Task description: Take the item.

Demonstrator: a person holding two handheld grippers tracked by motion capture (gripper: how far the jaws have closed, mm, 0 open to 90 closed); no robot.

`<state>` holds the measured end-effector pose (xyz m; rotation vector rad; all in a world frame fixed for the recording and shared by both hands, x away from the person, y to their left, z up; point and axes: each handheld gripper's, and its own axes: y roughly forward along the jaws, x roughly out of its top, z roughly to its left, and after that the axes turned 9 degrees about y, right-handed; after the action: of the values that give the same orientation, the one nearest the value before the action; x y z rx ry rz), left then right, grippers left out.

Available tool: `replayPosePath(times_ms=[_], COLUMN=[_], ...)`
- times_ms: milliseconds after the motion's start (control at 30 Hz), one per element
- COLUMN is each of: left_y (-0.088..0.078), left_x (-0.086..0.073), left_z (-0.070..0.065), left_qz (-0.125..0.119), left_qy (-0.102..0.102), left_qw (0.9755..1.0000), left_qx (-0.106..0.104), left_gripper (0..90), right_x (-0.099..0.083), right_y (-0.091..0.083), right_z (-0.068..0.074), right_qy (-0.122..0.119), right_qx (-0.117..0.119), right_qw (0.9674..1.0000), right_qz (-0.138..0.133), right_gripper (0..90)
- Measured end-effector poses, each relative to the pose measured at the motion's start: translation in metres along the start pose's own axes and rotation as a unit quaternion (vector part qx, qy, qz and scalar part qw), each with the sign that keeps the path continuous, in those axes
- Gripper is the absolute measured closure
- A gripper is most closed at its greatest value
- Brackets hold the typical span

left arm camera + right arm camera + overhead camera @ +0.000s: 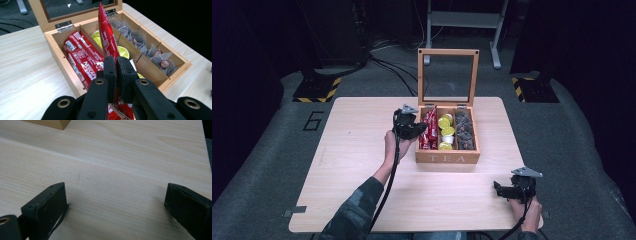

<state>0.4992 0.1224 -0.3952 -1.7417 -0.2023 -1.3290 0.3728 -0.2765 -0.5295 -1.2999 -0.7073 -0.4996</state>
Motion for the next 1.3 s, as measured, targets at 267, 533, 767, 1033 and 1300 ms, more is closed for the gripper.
replayPosePath(times_ms=[267, 533, 767, 1033, 1300], left_y=[-0.019, -0.037, -0.046, -0.053, -0.063], left_x=[-0.006, -0.011, -0.016, -0.02, -0.023], left_z=[0.006, 0.011, 0.017, 0.021, 0.026], left_qz=[-0.013, -0.02, -0.025, -0.029, -0.034], left_qy=[0.003, 0.013, 0.01, 0.009, 0.009], left_qw=[0.9999, 0.9996, 0.9995, 0.9993, 0.9989], left_qx=[0.006, 0.016, 0.019, 0.024, 0.03], left_gripper=[85.4, 85.4, 85.4, 85.3, 85.4], right_x=[0.0, 0.0, 0.0, 0.0, 0.0], right_y=[0.0, 0.0, 0.0, 0.0, 0.0], right_z=[0.0, 0.0, 0.0, 0.0, 0.0], right_qy=[0.0, 0.001, 0.001, 0.001, 0.001], right_qx=[-0.001, -0.001, -0.001, -0.002, -0.001], right_qw=[1.0, 1.0, 1.0, 1.0, 1.0], right_qz=[0.0, 0.0, 0.0, 0.0, 0.0], right_gripper=[3.6, 3.7, 3.7, 3.6, 3.7])
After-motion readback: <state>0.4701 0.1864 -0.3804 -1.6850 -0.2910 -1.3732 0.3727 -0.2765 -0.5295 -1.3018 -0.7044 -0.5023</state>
